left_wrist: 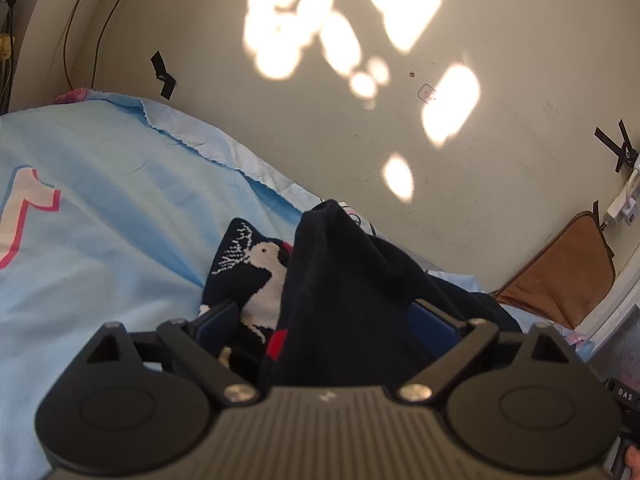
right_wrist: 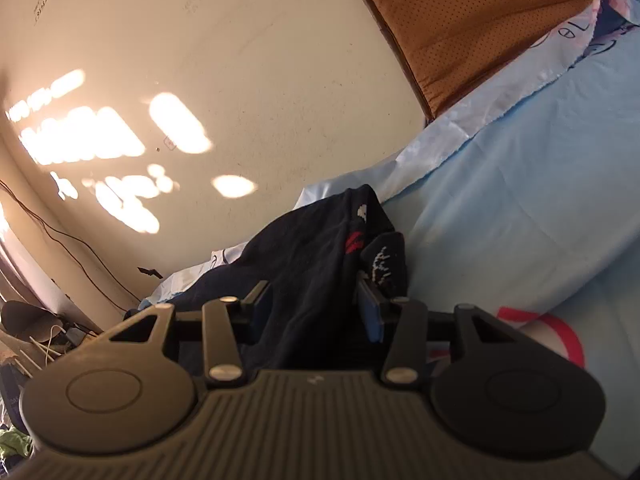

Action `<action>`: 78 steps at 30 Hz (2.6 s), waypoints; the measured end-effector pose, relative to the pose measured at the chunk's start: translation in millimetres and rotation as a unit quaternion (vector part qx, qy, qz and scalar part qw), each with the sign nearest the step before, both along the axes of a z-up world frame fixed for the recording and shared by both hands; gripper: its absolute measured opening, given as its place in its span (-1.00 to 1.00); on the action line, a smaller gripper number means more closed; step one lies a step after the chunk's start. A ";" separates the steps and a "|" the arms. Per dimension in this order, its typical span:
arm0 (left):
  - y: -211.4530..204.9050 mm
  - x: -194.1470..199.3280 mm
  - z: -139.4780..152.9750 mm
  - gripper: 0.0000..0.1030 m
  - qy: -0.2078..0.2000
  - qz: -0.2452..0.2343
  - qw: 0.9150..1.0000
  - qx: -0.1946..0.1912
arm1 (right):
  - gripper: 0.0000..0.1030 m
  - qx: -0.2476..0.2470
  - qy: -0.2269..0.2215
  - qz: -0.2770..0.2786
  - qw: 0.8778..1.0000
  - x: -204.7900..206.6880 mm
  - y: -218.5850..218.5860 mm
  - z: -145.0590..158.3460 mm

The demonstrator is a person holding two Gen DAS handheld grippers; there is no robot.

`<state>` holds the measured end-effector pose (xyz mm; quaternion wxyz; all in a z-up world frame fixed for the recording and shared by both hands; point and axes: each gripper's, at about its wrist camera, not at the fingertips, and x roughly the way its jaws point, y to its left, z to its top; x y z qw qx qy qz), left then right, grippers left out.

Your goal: Fold small clothes

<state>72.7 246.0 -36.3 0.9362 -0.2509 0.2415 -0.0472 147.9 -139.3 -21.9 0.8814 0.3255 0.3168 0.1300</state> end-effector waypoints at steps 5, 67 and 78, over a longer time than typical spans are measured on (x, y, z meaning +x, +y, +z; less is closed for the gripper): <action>5.6 -2.4 -2.3 0.87 -0.007 0.002 1.000 -0.020 | 0.02 -0.022 -0.015 -0.006 1.000 -4.2 5.3 4.0; -73.5 1.6 50.4 0.40 -0.021 -0.062 0.997 0.050 | 0.38 0.040 0.064 -0.050 0.996 -38.3 -5.6 3.6; -200.4 51.1 107.8 0.92 0.022 -0.276 0.953 0.127 | -0.38 -0.064 0.020 0.004 0.998 -42.7 69.3 26.2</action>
